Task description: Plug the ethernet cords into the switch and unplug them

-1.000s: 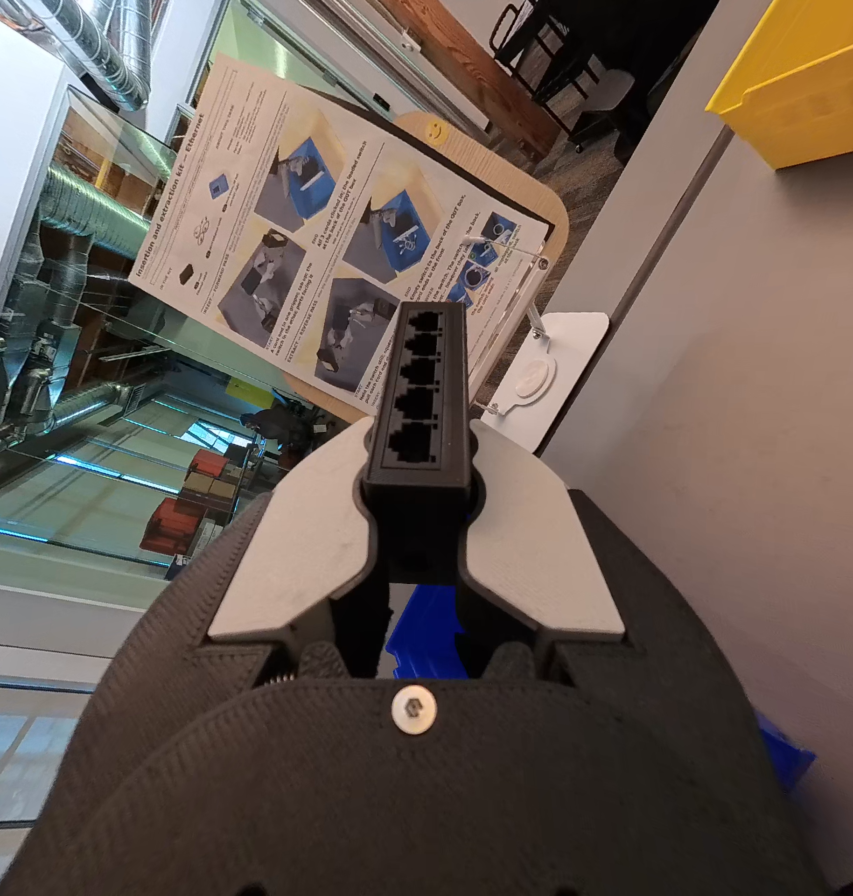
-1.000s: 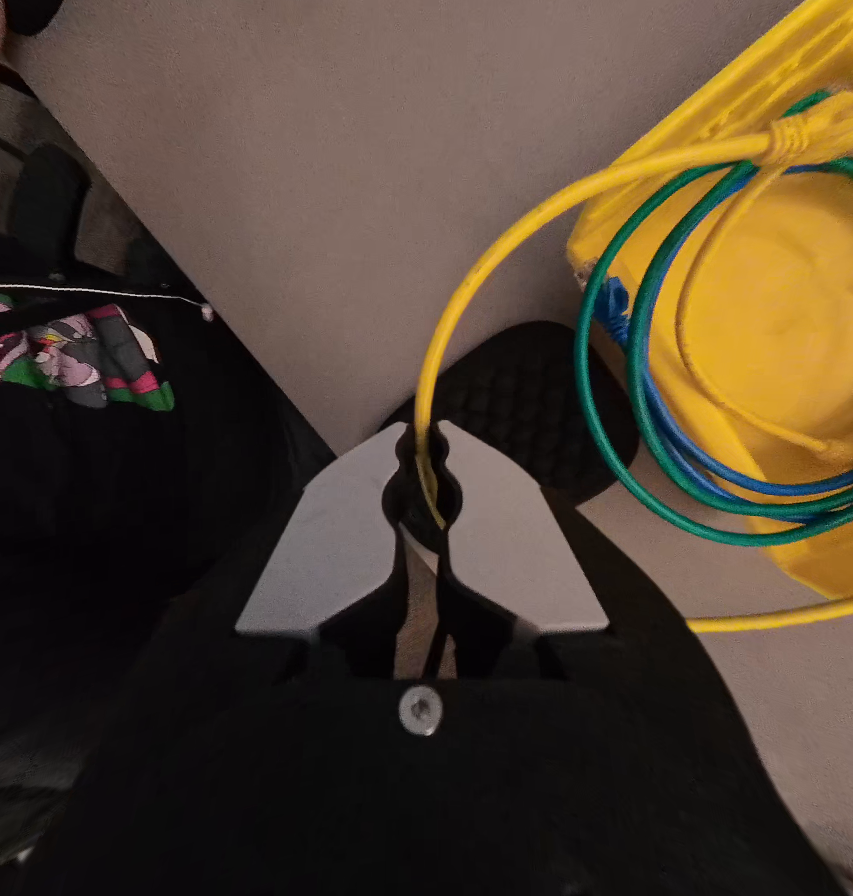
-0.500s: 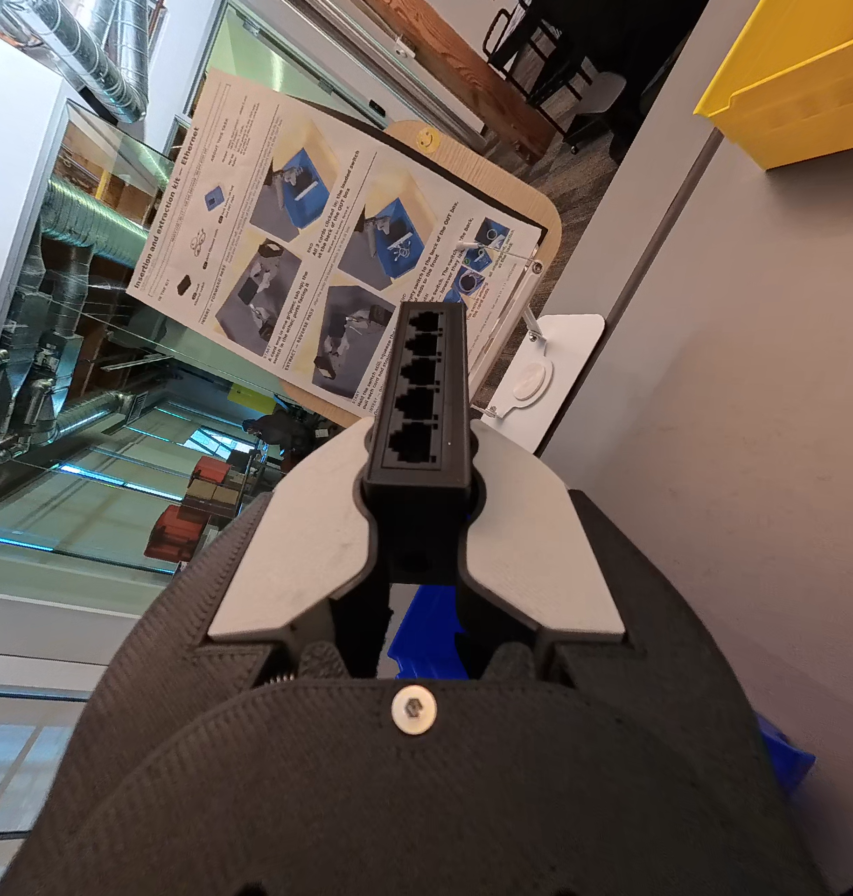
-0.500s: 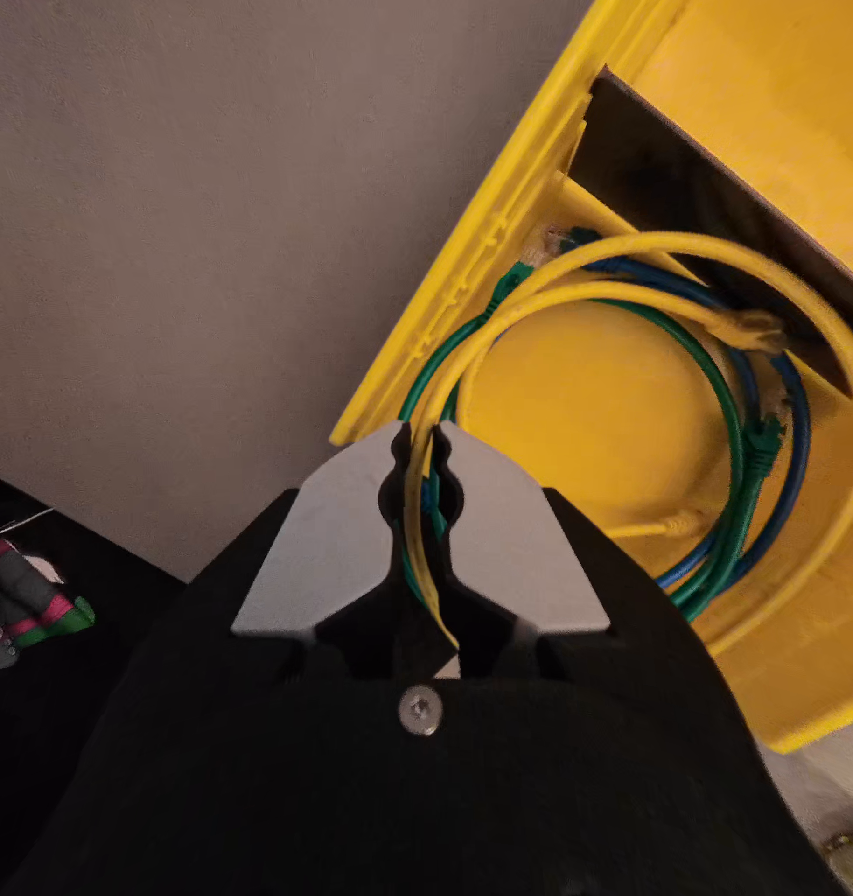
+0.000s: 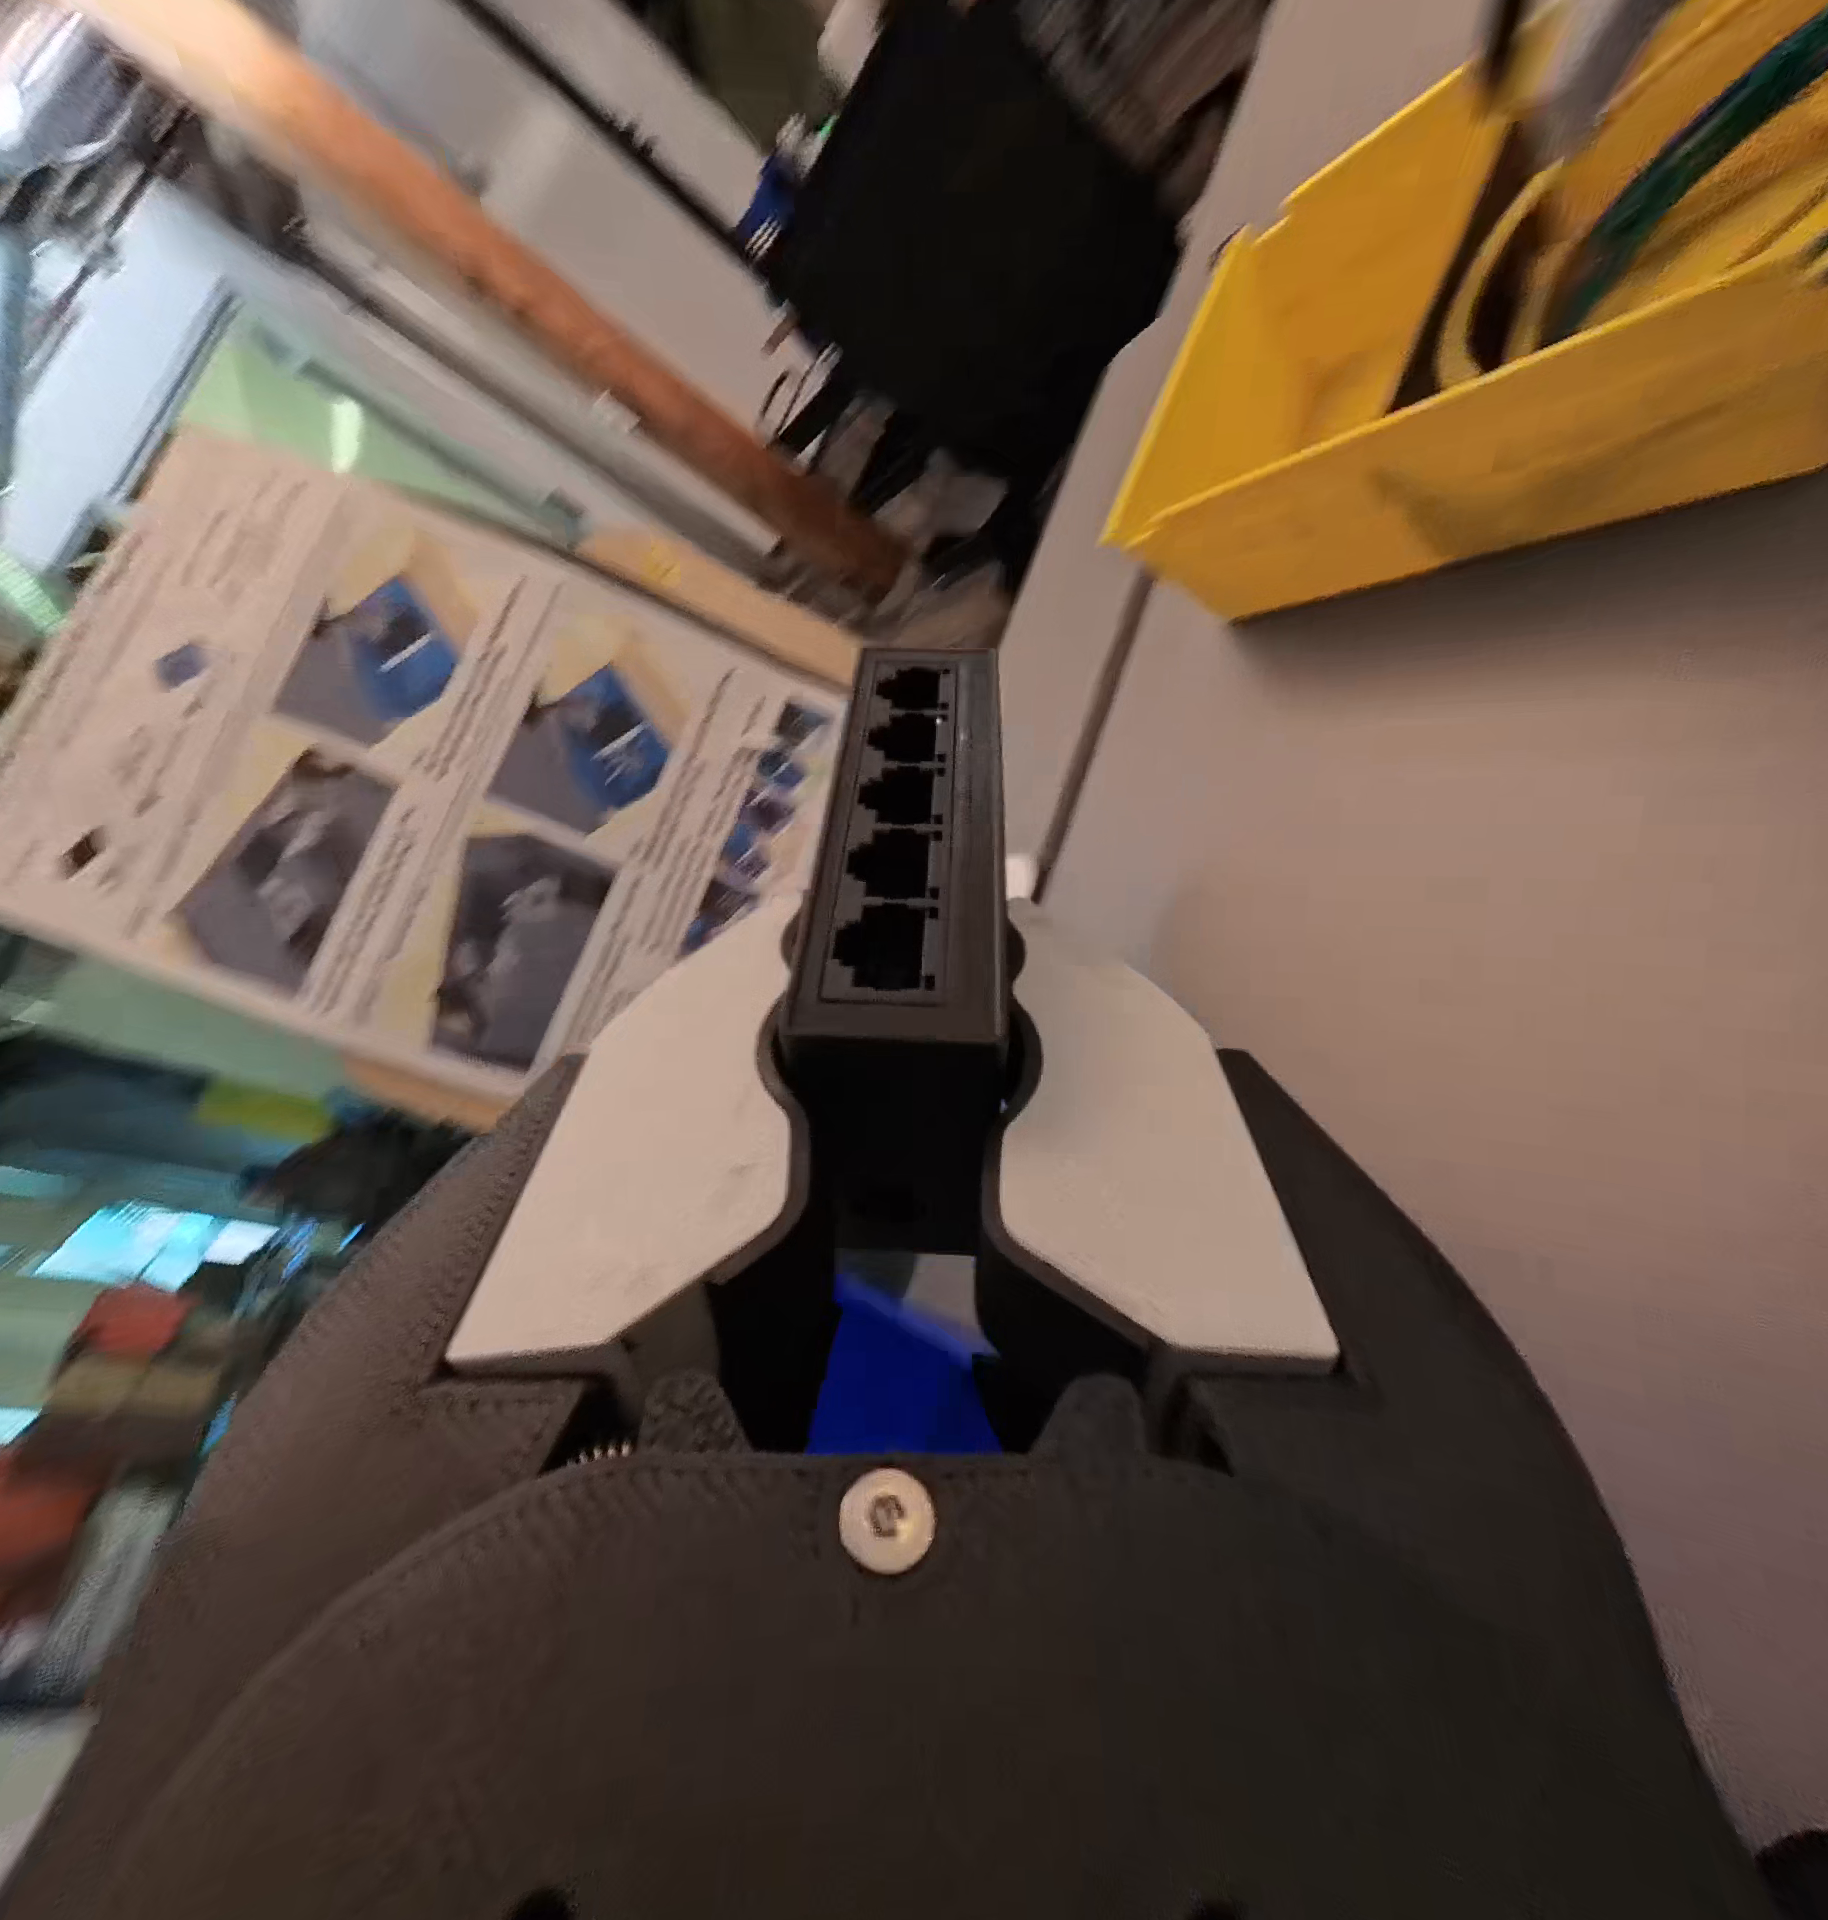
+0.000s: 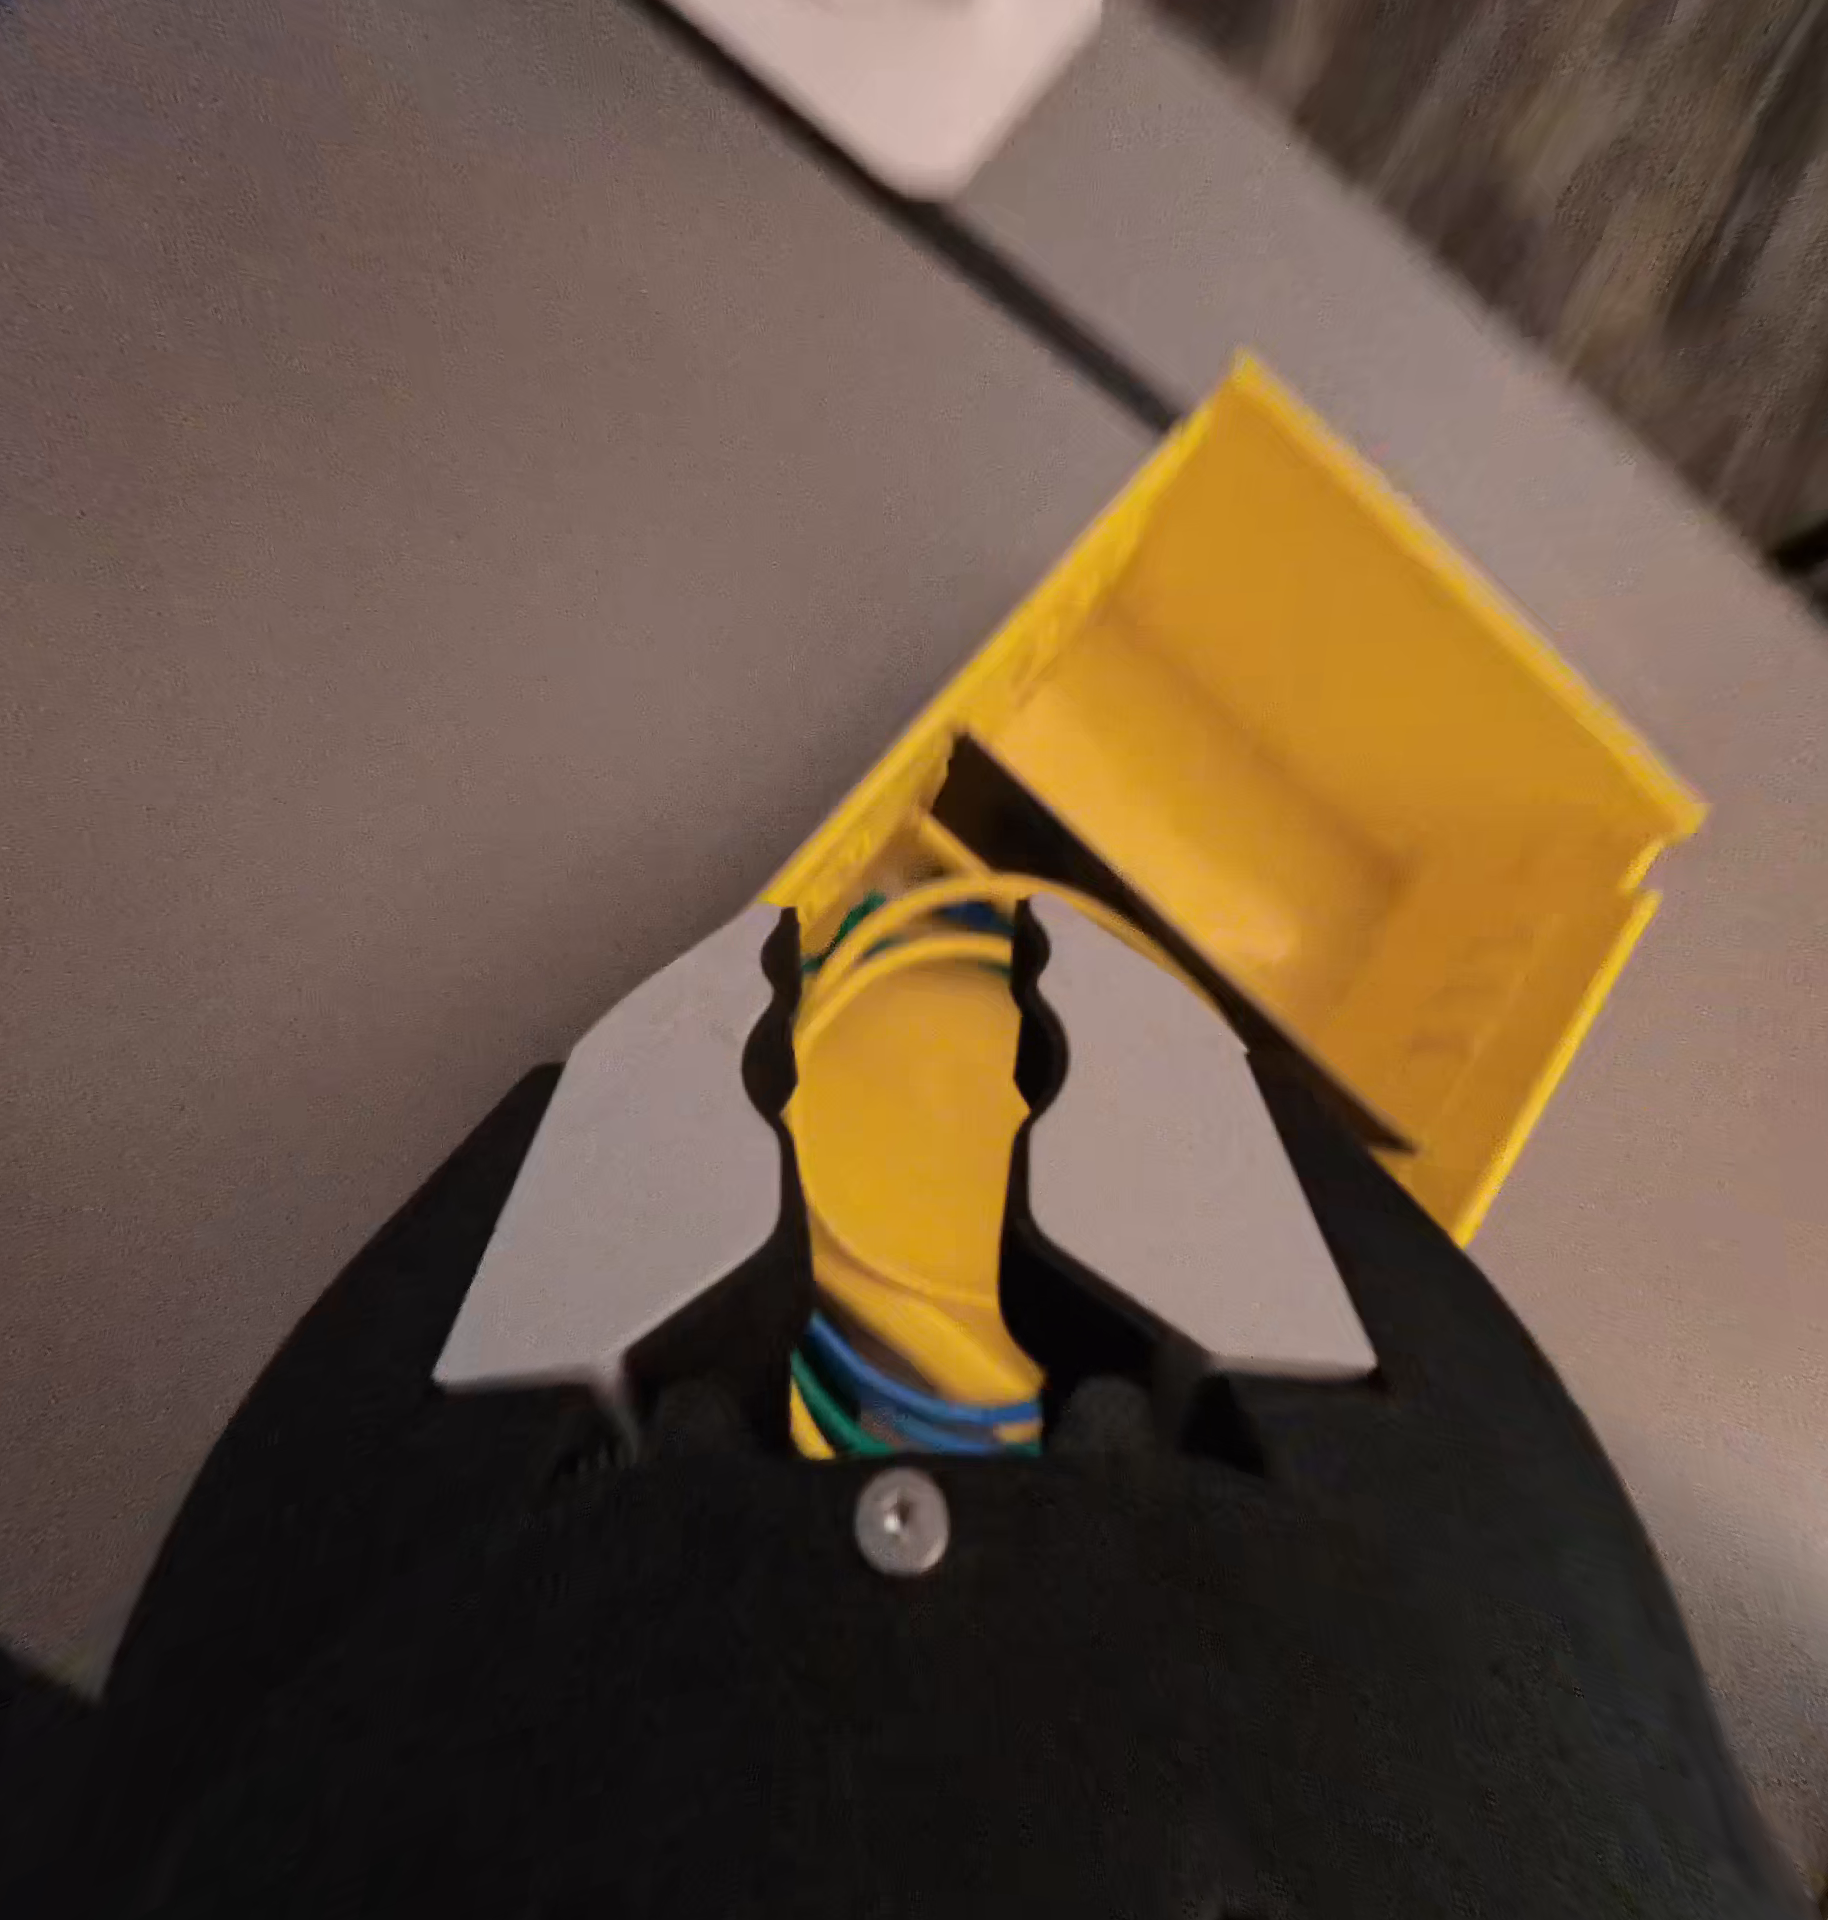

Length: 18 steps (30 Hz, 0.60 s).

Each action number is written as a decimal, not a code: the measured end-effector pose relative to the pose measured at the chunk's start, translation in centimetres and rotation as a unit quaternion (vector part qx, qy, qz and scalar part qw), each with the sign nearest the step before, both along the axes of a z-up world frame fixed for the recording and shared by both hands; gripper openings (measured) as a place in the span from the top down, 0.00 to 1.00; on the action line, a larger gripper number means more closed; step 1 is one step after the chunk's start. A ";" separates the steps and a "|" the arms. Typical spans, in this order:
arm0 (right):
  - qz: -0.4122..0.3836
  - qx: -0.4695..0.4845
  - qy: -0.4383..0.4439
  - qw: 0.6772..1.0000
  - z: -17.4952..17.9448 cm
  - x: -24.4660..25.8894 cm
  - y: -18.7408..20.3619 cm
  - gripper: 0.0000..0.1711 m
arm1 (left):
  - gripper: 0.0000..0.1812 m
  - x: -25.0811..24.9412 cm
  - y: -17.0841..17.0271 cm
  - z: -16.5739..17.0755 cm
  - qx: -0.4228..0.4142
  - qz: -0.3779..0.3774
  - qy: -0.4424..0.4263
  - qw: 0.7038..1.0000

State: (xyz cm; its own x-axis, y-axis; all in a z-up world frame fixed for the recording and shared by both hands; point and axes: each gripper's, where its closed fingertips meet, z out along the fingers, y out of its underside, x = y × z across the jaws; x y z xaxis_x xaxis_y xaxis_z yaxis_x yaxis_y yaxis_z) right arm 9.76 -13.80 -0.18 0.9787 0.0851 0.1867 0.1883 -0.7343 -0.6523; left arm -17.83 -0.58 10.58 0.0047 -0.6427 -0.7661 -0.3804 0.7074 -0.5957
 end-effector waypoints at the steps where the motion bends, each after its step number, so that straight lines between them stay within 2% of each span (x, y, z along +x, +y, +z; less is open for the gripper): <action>1: 0.043 0.082 -0.029 0.995 2.8 -1.9 0.7 0.76 | 0.84 0.5 -1.2 -0.3 -0.010 -0.034 0.006 0.999; 2: 0.093 0.164 -0.059 0.980 5.4 -4.5 1.1 0.76 | 0.84 0.8 -2.4 -0.7 -0.015 -0.065 0.012 0.998; 4: 0.217 0.272 -0.143 0.927 8.4 -11.0 0.7 0.71 | 0.84 1.5 -4.6 -1.3 -0.021 -0.111 0.026 0.993; 6: 0.302 0.311 -0.247 0.867 9.1 -16.8 0.2 0.71 | 0.84 2.1 -6.3 -2.0 -0.020 -0.134 0.042 0.990; 8: 0.352 0.305 -0.290 0.836 8.8 -21.2 0.1 0.72 | 0.84 2.7 -7.1 -2.9 -0.005 -0.136 0.062 0.989; 11: 0.381 0.286 -0.293 0.829 8.4 -24.7 1.4 0.73 | 0.84 3.5 -7.9 -4.2 0.020 -0.132 0.090 0.987; 14: 0.381 0.244 -0.310 0.836 7.7 -25.3 3.1 0.73 | 0.85 4.1 -9.4 -5.0 0.020 -0.153 0.102 0.983; 15: 0.390 0.222 -0.318 0.835 7.2 -25.3 3.3 0.83 | 0.85 4.3 -9.7 -5.3 0.021 -0.155 0.107 0.982; 18: 0.400 0.177 -0.327 0.838 6.5 -24.4 3.5 0.84 | 0.84 4.5 -9.5 -5.4 0.024 -0.142 0.103 0.984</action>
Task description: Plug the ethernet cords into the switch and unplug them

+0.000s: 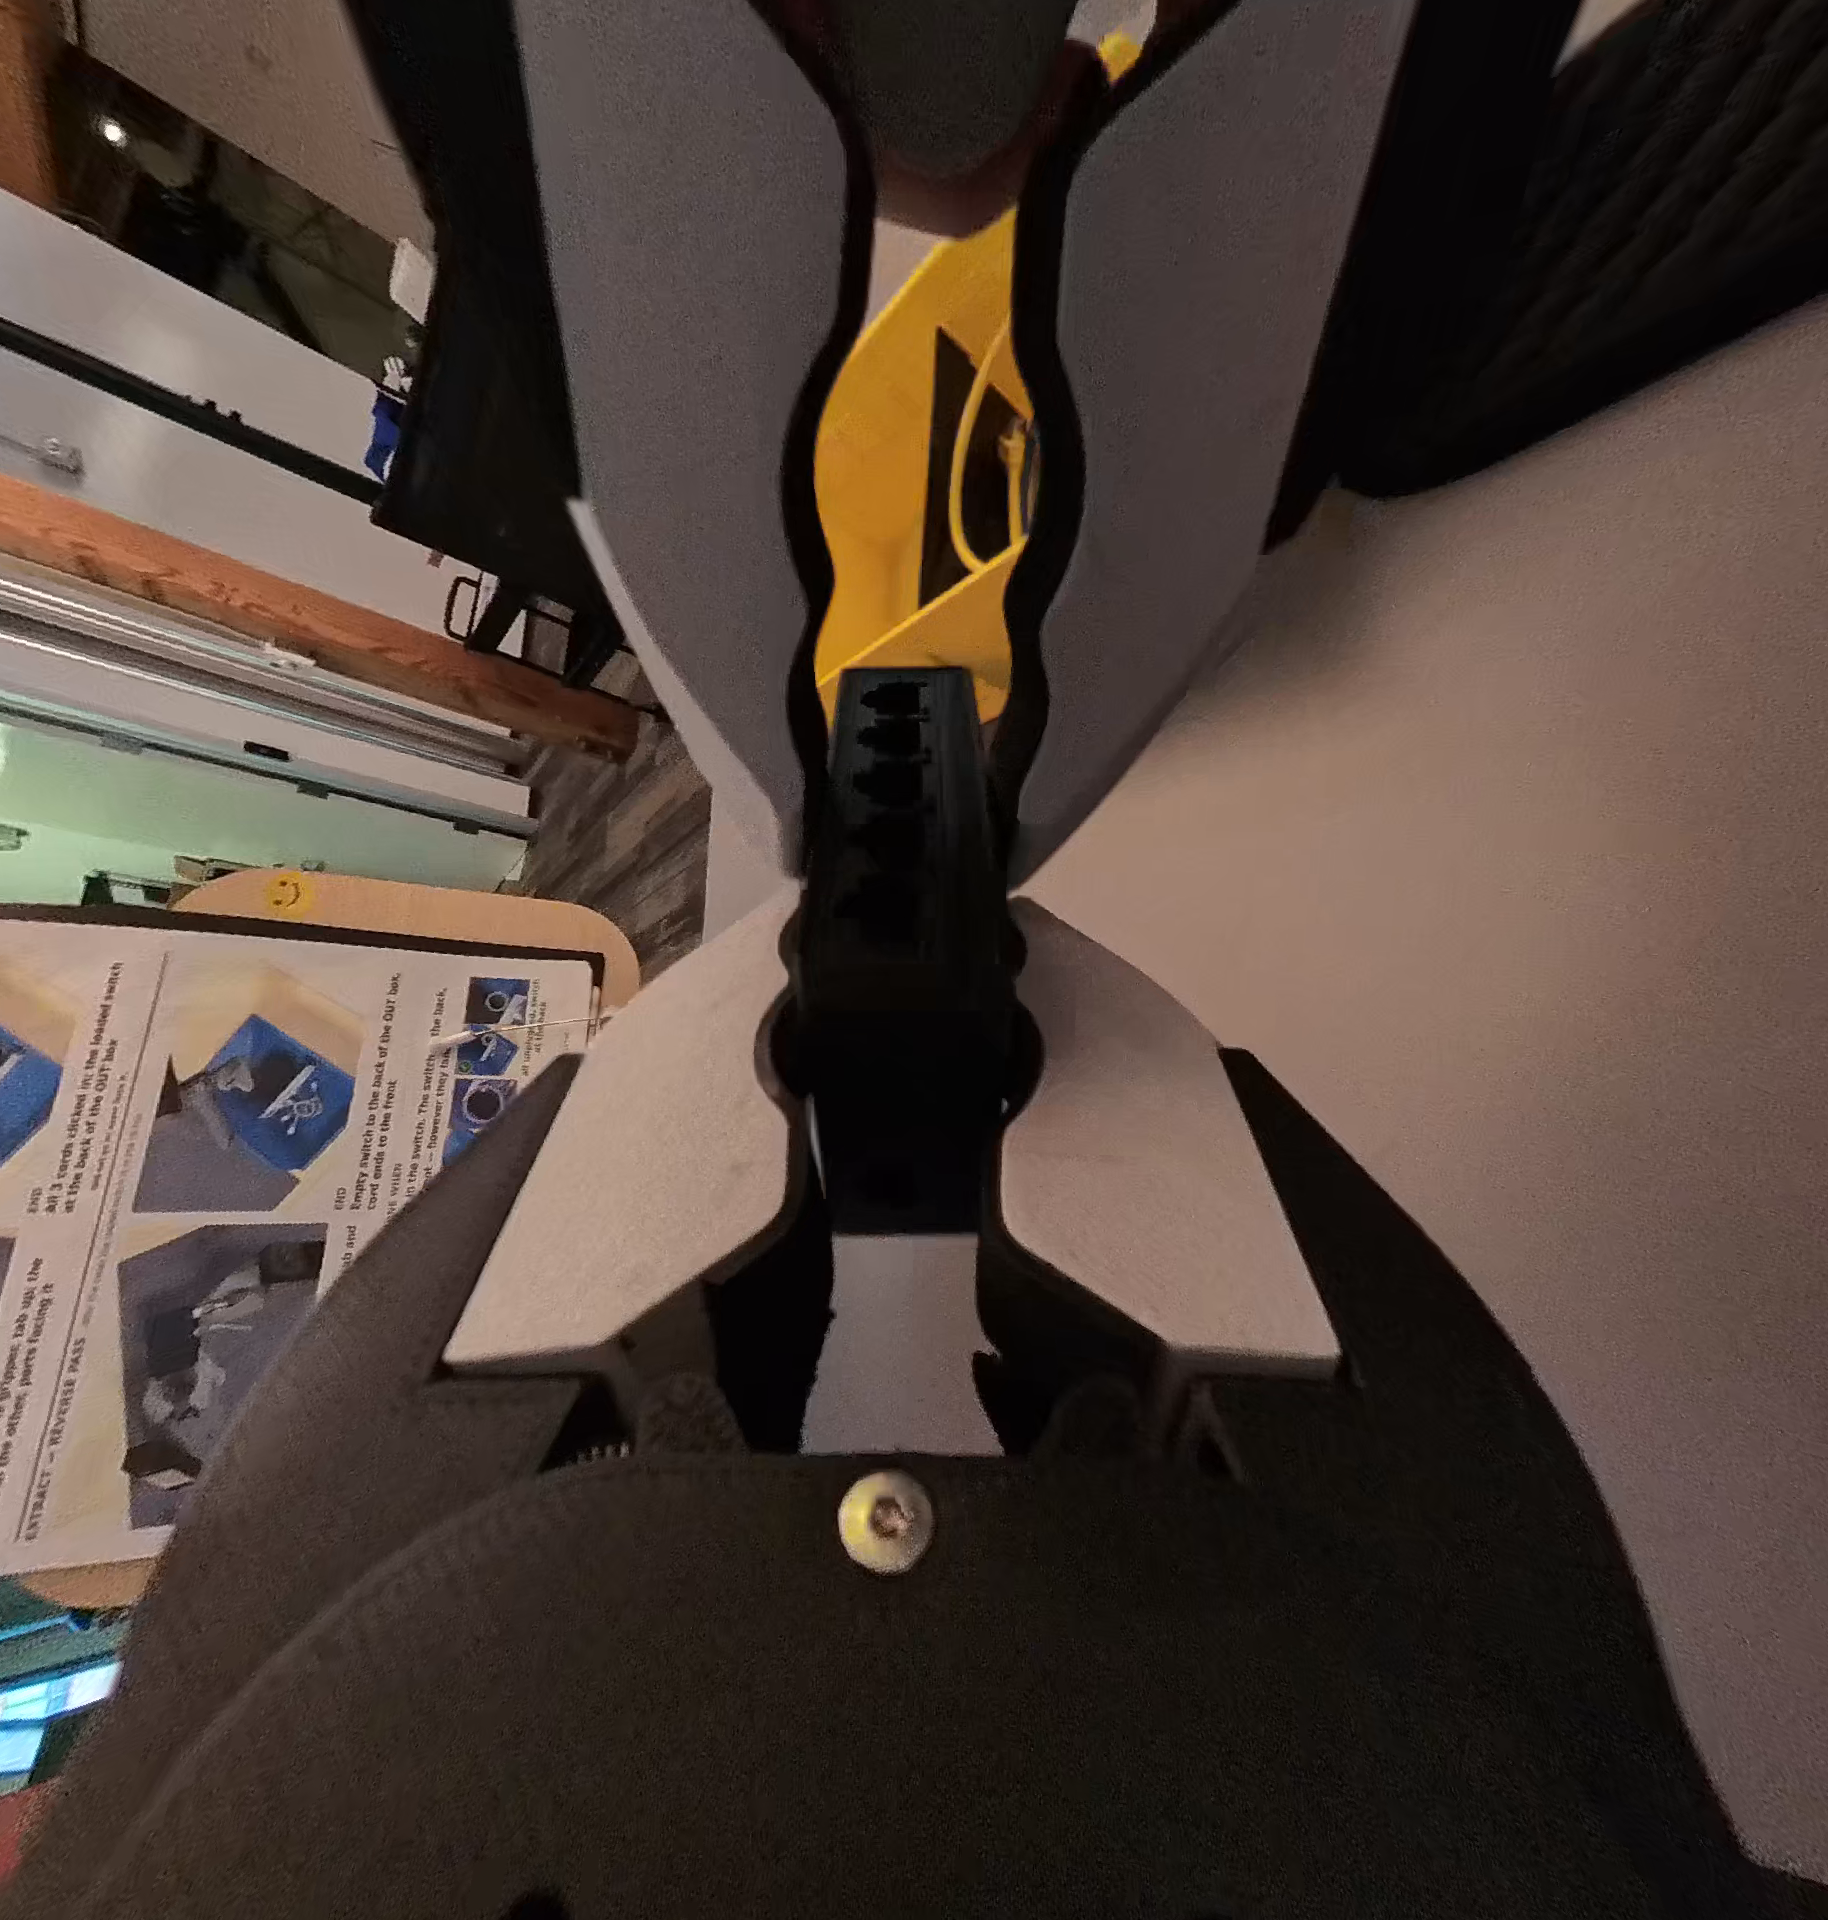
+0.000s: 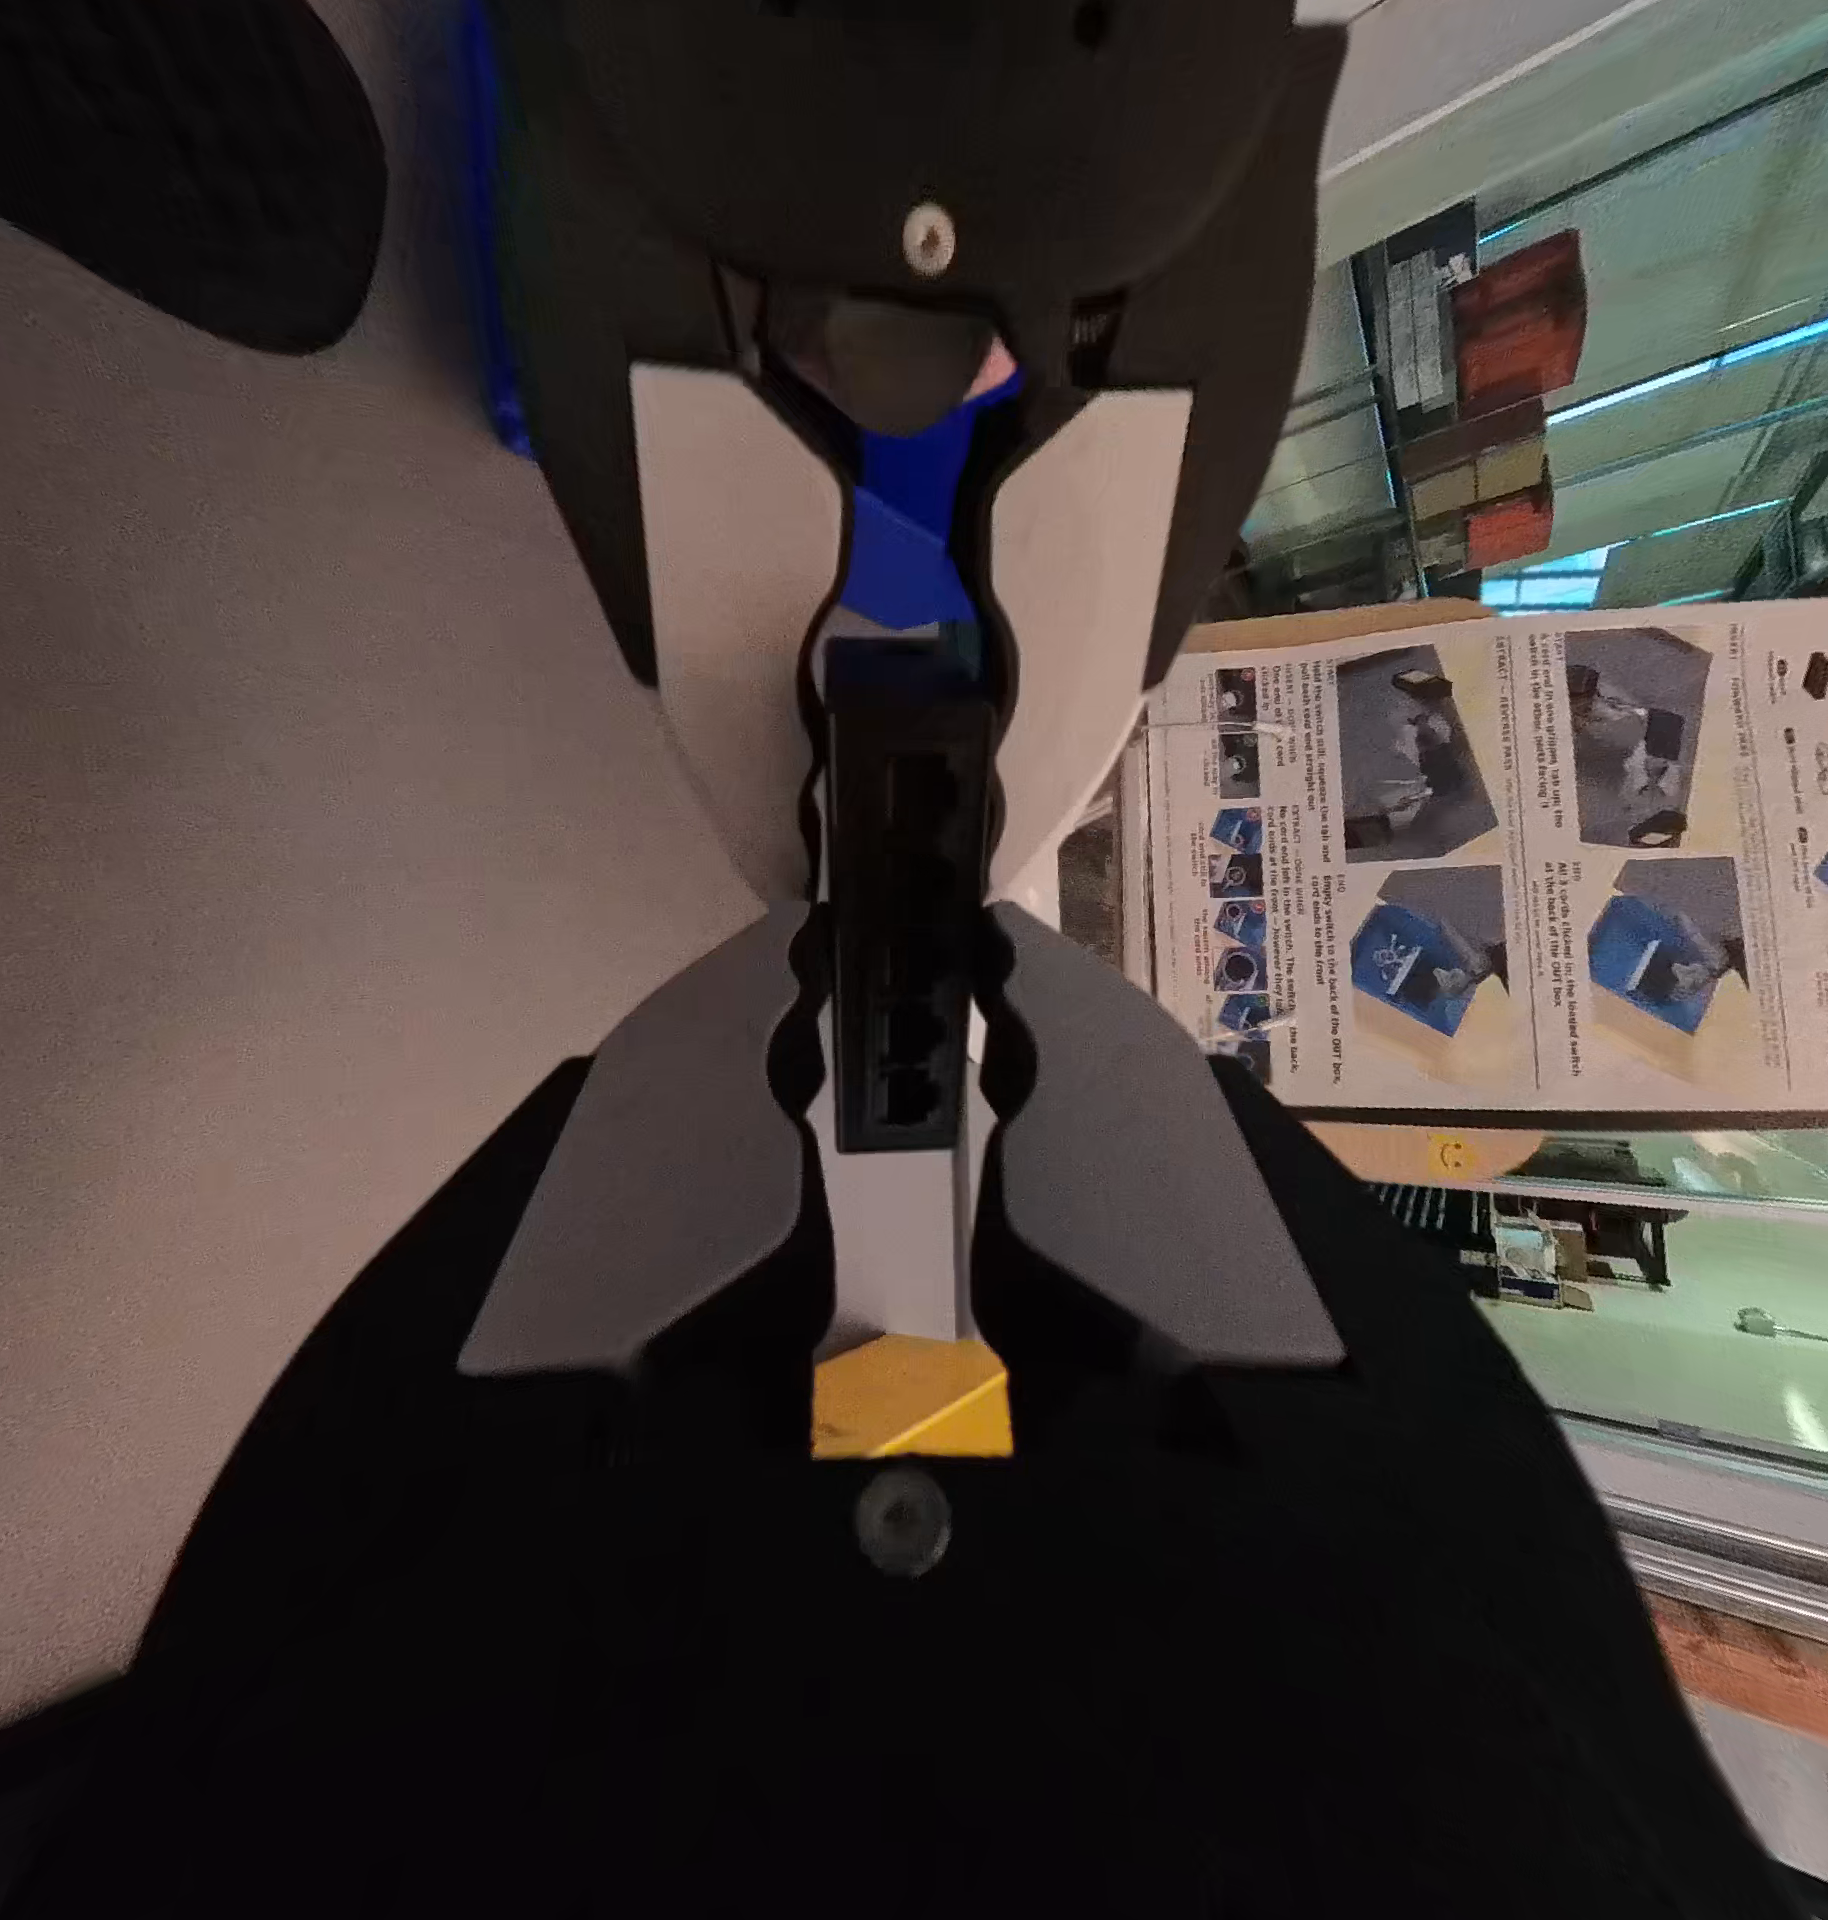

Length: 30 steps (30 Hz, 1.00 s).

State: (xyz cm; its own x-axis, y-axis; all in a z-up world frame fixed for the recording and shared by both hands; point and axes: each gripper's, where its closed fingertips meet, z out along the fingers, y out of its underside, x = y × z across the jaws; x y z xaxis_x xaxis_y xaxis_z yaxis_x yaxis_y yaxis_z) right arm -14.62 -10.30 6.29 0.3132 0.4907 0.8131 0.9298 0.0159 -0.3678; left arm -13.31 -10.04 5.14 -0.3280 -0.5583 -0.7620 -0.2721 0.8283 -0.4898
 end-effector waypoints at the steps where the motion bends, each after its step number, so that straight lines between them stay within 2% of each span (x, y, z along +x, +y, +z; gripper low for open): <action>1: -0.004 -0.003 -0.006 1.000 0.1 0.9 0.1 0.84 | 0.84 -0.1 0.2 0.5 -0.009 0.008 -0.010 1.000; 4: -0.058 -0.009 -0.028 0.998 0.8 6.8 0.7 0.84 | 0.87 -1.1 2.0 2.8 -0.012 0.042 -0.057 0.997; 7: -0.160 -0.027 -0.038 0.986 0.9 16.8 1.9 0.84 | 0.88 -3.1 3.8 5.7 -0.028 0.062 -0.116 0.991; 10: -0.246 -0.099 -0.060 0.962 -2.3 26.8 2.7 0.84 | 0.88 -5.4 4.6 8.3 -0.057 0.065 -0.168 0.982; 13: -0.294 -0.197 -0.050 0.934 -7.6 33.2 2.8 0.83 | 0.88 -7.4 4.8 10.2 -0.086 0.054 -0.202 0.974; 15: -0.292 -0.232 -0.042 0.927 -10.8 34.8 3.4 0.83 | 0.88 -8.5 4.9 11.0 -0.098 0.046 -0.218 0.970; 18: -0.290 -0.258 -0.080 0.918 -14.7 36.9 4.2 0.83 | 0.88 -9.6 5.0 11.9 -0.106 0.042 -0.240 0.964; 22: -0.287 -0.300 -0.122 0.901 -18.5 38.6 4.1 0.83 | 0.89 -10.3 5.6 12.5 -0.089 0.073 -0.251 0.961; 26: -0.308 -0.339 -0.074 0.886 -19.1 38.7 3.4 0.83 | 0.88 -10.6 5.3 12.9 -0.079 0.081 -0.257 0.960; 30: -0.312 -0.340 -0.088 0.883 -17.6 38.7 2.6 0.83 | 0.85 -10.6 5.6 12.7 -0.084 0.095 -0.249 0.960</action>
